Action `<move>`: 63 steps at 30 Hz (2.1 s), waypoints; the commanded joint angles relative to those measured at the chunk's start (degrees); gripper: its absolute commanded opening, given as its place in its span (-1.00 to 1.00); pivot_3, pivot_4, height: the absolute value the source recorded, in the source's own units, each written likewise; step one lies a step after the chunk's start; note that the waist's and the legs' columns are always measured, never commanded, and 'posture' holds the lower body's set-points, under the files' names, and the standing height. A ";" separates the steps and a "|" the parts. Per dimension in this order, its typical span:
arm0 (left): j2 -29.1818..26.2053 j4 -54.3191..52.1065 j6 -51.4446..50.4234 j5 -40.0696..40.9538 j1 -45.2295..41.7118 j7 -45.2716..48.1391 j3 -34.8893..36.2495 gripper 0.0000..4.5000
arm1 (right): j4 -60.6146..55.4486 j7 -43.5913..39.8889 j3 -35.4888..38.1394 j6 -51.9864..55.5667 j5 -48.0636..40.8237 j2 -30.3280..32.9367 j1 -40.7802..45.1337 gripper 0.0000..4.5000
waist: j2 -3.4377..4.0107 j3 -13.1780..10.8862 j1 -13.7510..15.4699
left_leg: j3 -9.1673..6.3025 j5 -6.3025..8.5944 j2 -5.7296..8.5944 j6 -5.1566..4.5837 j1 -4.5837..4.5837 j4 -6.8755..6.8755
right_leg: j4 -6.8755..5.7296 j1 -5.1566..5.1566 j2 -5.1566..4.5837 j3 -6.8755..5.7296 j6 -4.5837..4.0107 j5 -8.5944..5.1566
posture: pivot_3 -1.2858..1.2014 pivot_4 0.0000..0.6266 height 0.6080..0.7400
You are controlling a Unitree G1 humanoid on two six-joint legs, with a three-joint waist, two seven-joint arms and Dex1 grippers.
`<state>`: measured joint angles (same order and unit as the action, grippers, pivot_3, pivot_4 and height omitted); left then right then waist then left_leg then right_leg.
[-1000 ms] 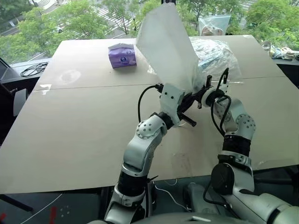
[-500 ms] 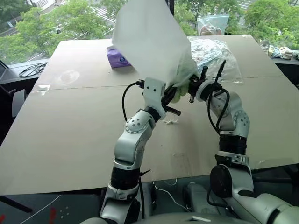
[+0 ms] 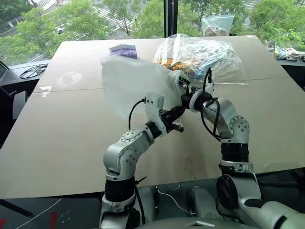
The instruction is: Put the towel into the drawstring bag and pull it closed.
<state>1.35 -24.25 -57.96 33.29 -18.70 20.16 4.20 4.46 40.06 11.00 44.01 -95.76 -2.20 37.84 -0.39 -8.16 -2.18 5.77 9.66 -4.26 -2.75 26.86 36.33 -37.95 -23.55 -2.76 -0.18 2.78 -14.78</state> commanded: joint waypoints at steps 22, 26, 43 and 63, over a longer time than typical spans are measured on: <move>-11.15 -5.03 1.11 10.74 1.26 -3.30 4.50 -1.00 | -22.58 -63.61 -14.99 4.00 38.04 41.70 -12.93 0.93 | -0.09 -0.10 1.27 | 0.10 0.01 0.04 0.01 -0.03 -0.02 | 0.17 -0.01 0.02 0.06 -0.19 -0.12 | 0.03 -0.52 1.00; -11.81 -5.01 1.48 11.10 1.55 -3.09 3.74 -1.00 | -23.36 -69.39 -24.65 -3.17 53.64 43.30 -13.34 0.93 | -0.17 -0.15 1.29 | 0.09 0.01 0.02 0.01 -0.08 -0.02 | 0.13 -0.02 0.05 0.06 -0.22 -0.13 | 0.03 -0.52 1.00; -15.96 -7.07 0.49 15.27 3.06 1.44 -0.06 -1.00 | -14.39 -77.74 -22.36 -13.17 65.78 30.17 -10.27 -0.99 | -0.53 -0.37 1.54 | 0.16 0.00 0.04 0.03 -0.07 0.00 | 0.09 -0.02 -0.01 0.08 -0.21 -0.11 | 0.03 -0.52 1.00; -27.74 -12.61 -0.11 24.69 4.61 14.41 -6.26 -1.00 | -15.29 -69.37 -7.23 9.70 32.55 10.80 -8.26 -0.99 | -0.58 -0.39 1.48 | 0.13 0.01 -0.06 0.05 -0.13 -0.02 | 0.00 0.00 -0.09 0.04 -0.23 -0.11 | 0.03 -0.52 1.00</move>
<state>-26.81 -34.45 -58.30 56.40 -14.06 34.39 -0.42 -10.60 -36.20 0.50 53.05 -57.63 11.26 27.96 -0.96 -8.54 -0.71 5.89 9.67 -4.33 -2.70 26.73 36.30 -37.96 -23.54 -2.88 -0.15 2.56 -14.88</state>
